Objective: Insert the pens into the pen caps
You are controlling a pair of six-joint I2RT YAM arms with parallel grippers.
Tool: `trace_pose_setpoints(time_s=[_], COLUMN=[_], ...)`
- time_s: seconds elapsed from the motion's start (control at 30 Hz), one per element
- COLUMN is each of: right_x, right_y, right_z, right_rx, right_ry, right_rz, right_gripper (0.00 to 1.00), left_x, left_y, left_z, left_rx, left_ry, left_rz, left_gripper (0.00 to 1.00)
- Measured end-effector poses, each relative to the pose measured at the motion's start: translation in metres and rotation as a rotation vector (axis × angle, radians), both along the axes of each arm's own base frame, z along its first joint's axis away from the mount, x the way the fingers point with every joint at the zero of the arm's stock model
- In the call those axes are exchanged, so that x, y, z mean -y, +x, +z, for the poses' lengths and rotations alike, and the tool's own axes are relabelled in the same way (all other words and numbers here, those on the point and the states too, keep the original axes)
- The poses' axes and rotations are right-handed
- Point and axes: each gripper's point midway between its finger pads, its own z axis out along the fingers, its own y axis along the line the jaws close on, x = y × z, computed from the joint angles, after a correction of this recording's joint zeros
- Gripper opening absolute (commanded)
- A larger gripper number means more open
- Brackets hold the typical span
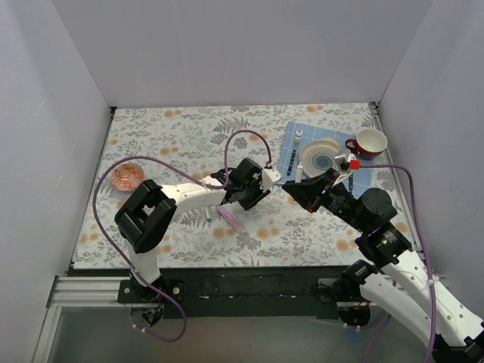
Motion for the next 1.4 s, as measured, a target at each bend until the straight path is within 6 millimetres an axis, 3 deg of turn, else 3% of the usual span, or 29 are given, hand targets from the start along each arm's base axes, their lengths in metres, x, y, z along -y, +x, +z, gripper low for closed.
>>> trace_pose_setpoints(time_s=[0.1,0.17,0.2,0.27,0.3,0.37,0.6,0.73,0.87,0.9,1.0,1.07,1.13,1.2,1.27,1.4], right_x=[0.004,0.005,0.006,0.006,0.006,0.006,0.006,0.005,0.005,0.005,0.005,0.006,0.007,0.007,0.007,0.007], right_y=[0.003,0.005,0.006,0.007,0.007,0.008,0.008,0.008,0.008,0.008,0.008,0.007,0.006,0.006,0.006,0.006], right_z=[0.002,-0.002,-0.004,-0.007,-0.009,-0.012,-0.016,-0.017,-0.017,-0.017,-0.016,-0.014,-0.012,-0.013,-0.013,-0.013], right_rx=[0.006,-0.006,-0.01,-0.018,-0.025,-0.033,-0.042,-0.046,-0.054,-0.054,-0.052,-0.047,-0.043,-0.043,-0.043,-0.043], right_ry=[-0.01,-0.021,-0.026,-0.033,-0.04,-0.05,-0.063,-0.061,-0.059,-0.058,-0.053,-0.049,-0.045,-0.045,-0.045,-0.046], right_rz=[-0.032,-0.043,-0.047,-0.05,-0.05,-0.051,-0.054,-0.053,-0.051,-0.051,-0.052,-0.053,-0.053,-0.053,-0.053,-0.054], right_gripper=[0.01,0.01,0.01,0.01,0.01,0.01,0.01,0.01,0.01,0.01,0.01,0.01,0.01,0.01,0.01,0.01], left_x=[0.003,0.0,-0.001,0.0,-0.001,-0.002,-0.011,-0.017,-0.031,-0.042,-0.075,-0.08,-0.073,-0.06,-0.043,-0.017], left_y=[-0.012,-0.014,-0.015,-0.014,-0.013,-0.011,0.008,0.032,0.08,0.088,0.101,0.093,0.077,0.059,0.047,0.036], left_z=[-0.02,-0.028,-0.031,-0.03,-0.031,-0.031,-0.021,0.007,0.058,0.067,0.084,0.087,0.085,0.082,0.082,0.069], left_rx=[-0.033,-0.051,-0.056,-0.054,-0.054,-0.044,0.021,0.032,-0.052,-0.081,-0.178,-0.237,-0.301,-0.351,-0.392,-0.484], left_ry=[0.04,0.064,0.07,0.068,0.07,0.078,0.079,0.01,-0.257,-0.325,-0.486,-0.542,-0.555,-0.522,-0.473,-0.377], left_rz=[-0.052,-0.06,-0.061,-0.063,-0.061,-0.052,0.108,0.335,0.666,0.753,1.045,1.194,1.304,1.381,1.419,1.464], left_gripper=[0.0,0.11,0.27,0.41,0.74,0.98,0.98,0.98,0.82,0.66,0.64,0.58,0.57,0.57,0.5,0.43])
